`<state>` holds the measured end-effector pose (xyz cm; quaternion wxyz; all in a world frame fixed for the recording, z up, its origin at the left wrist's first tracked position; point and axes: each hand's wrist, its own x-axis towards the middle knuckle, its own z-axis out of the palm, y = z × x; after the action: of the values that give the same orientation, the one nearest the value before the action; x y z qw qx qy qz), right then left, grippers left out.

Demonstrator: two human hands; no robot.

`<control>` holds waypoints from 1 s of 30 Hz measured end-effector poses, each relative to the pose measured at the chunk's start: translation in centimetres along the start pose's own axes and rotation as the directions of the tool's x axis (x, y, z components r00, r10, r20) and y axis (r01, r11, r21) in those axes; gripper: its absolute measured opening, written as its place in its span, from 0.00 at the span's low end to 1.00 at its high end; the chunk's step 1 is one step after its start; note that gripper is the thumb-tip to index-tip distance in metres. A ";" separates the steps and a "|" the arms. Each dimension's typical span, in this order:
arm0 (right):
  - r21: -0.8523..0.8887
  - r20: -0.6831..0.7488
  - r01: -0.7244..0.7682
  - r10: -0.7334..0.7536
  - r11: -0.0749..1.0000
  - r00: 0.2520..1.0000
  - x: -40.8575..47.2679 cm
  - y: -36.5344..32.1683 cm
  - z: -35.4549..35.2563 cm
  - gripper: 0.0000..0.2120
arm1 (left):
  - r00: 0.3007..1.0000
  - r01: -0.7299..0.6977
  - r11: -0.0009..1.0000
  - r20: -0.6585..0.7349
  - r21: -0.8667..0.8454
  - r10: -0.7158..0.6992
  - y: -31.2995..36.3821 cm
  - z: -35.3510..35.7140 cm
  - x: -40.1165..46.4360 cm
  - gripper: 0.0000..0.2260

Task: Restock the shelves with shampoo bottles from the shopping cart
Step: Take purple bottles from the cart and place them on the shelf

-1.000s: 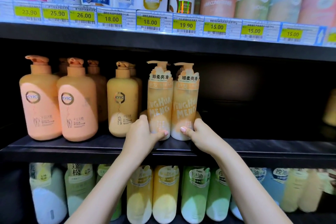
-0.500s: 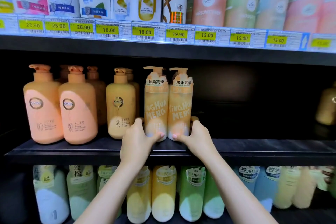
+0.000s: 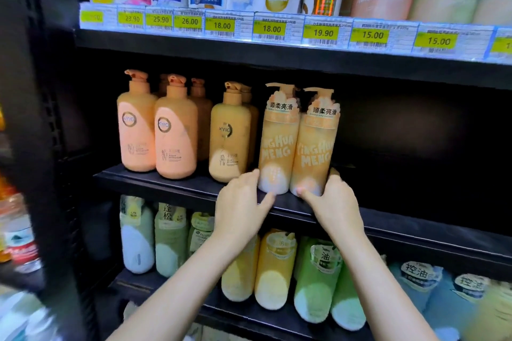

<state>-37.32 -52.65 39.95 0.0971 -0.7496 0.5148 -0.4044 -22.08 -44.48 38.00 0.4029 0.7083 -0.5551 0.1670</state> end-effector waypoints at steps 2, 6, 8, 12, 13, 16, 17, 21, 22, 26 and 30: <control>-0.074 -0.069 0.031 -0.036 0.997 0.997 -0.5 -0.4 -0.4 0.26 | 0.996 -0.072 0.996 0.060 0.060 0.068 -0.9 -0.8 -2.7 0.27; -0.277 -0.231 0.088 -0.155 0.957 0.960 -3.9 -1.1 0.0 0.26 | 0.954 -0.134 0.985 0.281 0.104 0.101 -4.0 -3.4 -8.6 0.31; -0.310 -0.217 0.173 -0.246 0.935 0.944 -7.5 -1.3 1.1 0.29 | 0.936 -0.081 0.988 0.352 0.131 0.030 -5.9 -5.0 -11.8 0.32; -0.245 0.015 0.336 -0.342 0.910 0.939 -17.5 -1.6 5.7 0.32 | 0.889 -0.072 0.965 0.454 0.252 -0.052 -11.6 -7.7 -20.1 0.30; -0.215 0.095 0.372 -0.359 0.903 0.928 -20.3 -1.9 7.2 0.32 | 0.876 -0.045 0.960 0.473 0.276 -0.095 -13.1 -8.6 -22.3 0.30; -0.142 0.356 0.431 -0.361 0.891 0.862 -28.8 -3.3 12.2 0.31 | 0.814 0.082 0.935 0.518 0.344 -0.262 -17.5 -11.5 -29.0 0.32; -0.123 0.435 0.442 -0.352 0.889 0.829 -31.5 -4.0 13.6 0.32 | 0.805 0.115 0.931 0.516 0.348 -0.292 -18.8 -12.7 -31.2 0.32; -0.106 0.620 0.472 -0.313 0.875 0.719 -41.1 -8.3 17.9 0.32 | 0.672 0.274 0.886 0.584 0.375 -0.455 -24.1 -18.4 -39.1 0.33; -0.104 0.659 0.481 -0.302 0.871 0.689 -43.4 -9.5 18.8 0.31 | 0.674 0.292 0.877 0.568 0.381 -0.472 -25.3 -19.9 -41.0 0.33; -0.095 0.806 0.512 -0.236 0.853 0.543 -51.4 -13.8 21.4 0.26 | 0.618 0.323 0.846 0.582 0.425 -0.529 -30.6 -25.8 -47.2 0.30; -0.105 0.883 0.509 -0.155 0.854 0.443 -56.7 -17.4 23.5 0.28 | 0.605 0.326 0.836 0.582 0.441 -0.543 -34.6 -29.8 -50.8 0.38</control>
<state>-16.78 -2.92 5.66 0.1153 -0.9402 0.3031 0.1045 -0.57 13.22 8.42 0.0878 0.8833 -0.4410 -0.1324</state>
